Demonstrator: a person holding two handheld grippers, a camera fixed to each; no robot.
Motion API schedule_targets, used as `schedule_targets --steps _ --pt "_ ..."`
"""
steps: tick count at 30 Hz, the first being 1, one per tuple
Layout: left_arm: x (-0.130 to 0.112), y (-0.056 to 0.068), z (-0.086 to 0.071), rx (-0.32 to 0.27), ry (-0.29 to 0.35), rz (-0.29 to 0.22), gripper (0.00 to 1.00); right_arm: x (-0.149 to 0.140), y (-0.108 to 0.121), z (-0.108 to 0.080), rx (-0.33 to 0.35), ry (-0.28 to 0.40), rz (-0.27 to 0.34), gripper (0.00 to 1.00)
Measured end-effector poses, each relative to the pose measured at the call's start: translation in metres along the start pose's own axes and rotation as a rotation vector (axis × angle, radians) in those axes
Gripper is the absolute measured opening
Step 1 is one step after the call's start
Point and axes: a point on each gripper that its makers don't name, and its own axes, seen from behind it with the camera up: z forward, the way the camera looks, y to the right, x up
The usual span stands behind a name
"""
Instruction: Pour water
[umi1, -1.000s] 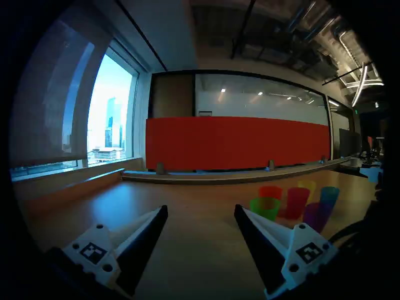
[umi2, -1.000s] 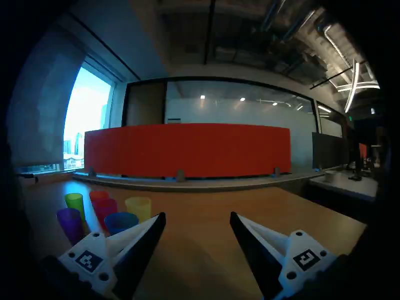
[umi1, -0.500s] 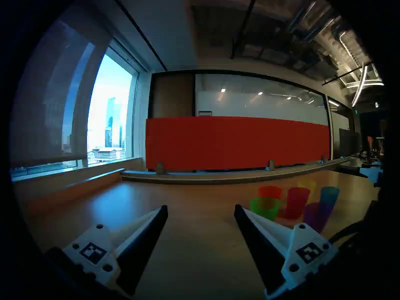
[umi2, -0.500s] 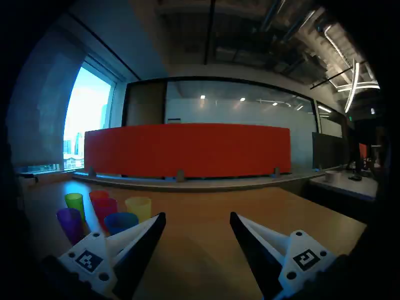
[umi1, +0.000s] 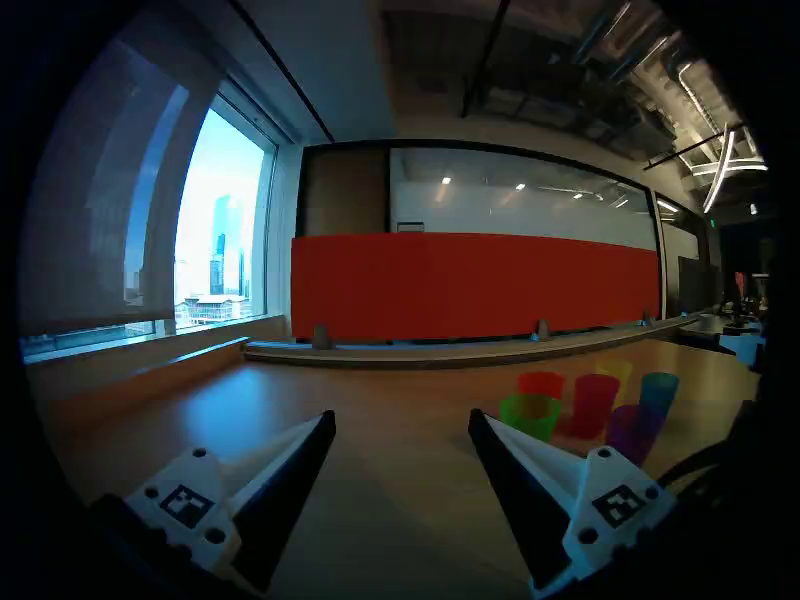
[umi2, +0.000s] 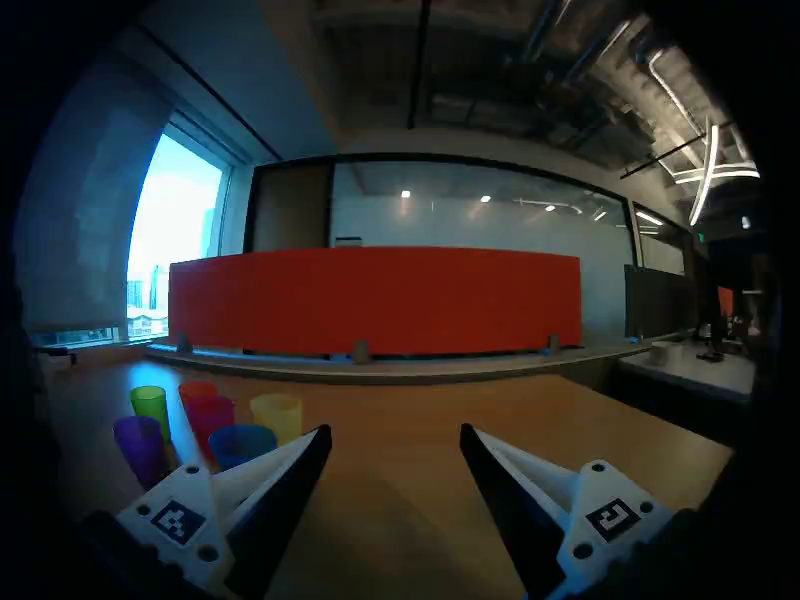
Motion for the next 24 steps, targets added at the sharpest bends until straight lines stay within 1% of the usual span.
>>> schedule_targets --steps 17,21,24 --pt "0.0013 -0.003 -0.0001 0.01 0.0 0.0 0.99 -0.0007 0.0011 0.001 -0.001 0.0 0.0 0.99" --pt "-0.001 -0.0043 0.0013 0.014 -0.017 -0.002 0.99 -0.0006 0.0017 0.0009 -0.003 -0.014 0.015 0.99" --pt "0.0052 -0.0041 0.0036 0.014 -0.039 -0.003 0.99 0.0061 0.0006 0.0004 0.006 -0.025 0.038 0.99"
